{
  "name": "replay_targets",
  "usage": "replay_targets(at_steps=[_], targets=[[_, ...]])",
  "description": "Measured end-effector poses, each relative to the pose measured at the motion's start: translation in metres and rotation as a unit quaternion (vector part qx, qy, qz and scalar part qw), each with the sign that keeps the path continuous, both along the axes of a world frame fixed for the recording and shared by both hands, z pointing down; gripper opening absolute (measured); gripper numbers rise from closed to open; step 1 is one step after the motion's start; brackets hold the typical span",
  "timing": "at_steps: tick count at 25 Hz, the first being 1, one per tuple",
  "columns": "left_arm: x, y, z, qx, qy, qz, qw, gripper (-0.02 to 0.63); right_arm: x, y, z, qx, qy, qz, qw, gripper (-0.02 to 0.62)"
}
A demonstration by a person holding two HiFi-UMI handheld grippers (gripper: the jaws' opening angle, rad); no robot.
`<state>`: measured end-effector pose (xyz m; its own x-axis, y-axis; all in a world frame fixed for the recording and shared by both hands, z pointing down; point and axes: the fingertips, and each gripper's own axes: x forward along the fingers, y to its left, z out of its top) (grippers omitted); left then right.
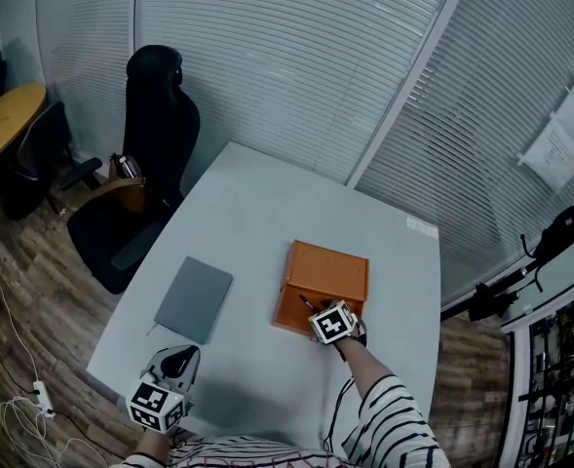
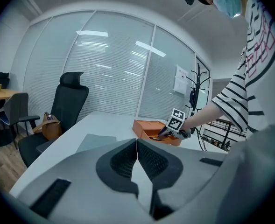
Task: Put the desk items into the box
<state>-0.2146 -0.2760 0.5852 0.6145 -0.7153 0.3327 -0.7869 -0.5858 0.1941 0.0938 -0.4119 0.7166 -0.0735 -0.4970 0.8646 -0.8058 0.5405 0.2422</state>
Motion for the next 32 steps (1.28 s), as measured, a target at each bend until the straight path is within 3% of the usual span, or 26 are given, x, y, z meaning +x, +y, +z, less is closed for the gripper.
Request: replay_targets(at_steps=[9,15,24,32], targets=[[0.005,0.01,-0.011,0.013,0.002,0.006,0.9999,0.025,0.002,0.003,-0.041,0.06,-0.008,0.018,0.998,0.101],[0.011,0.023,-0.022,0.024,0.002,0.013,0.9996,0.025,0.009,0.013,-0.068,0.116,-0.044,0.045,0.991,0.075],[0.029,0.048,-0.039,0.036,0.001,0.018,0.9992,0.025,0.004,0.055,-0.131,0.195,-0.146,0.066,0.968,0.037],[0.078,0.07,-0.051,0.044,0.005,0.029,0.9986,0.025,0.007,0.109,-0.171,0.224,-0.233,0.052,0.945,0.032]])
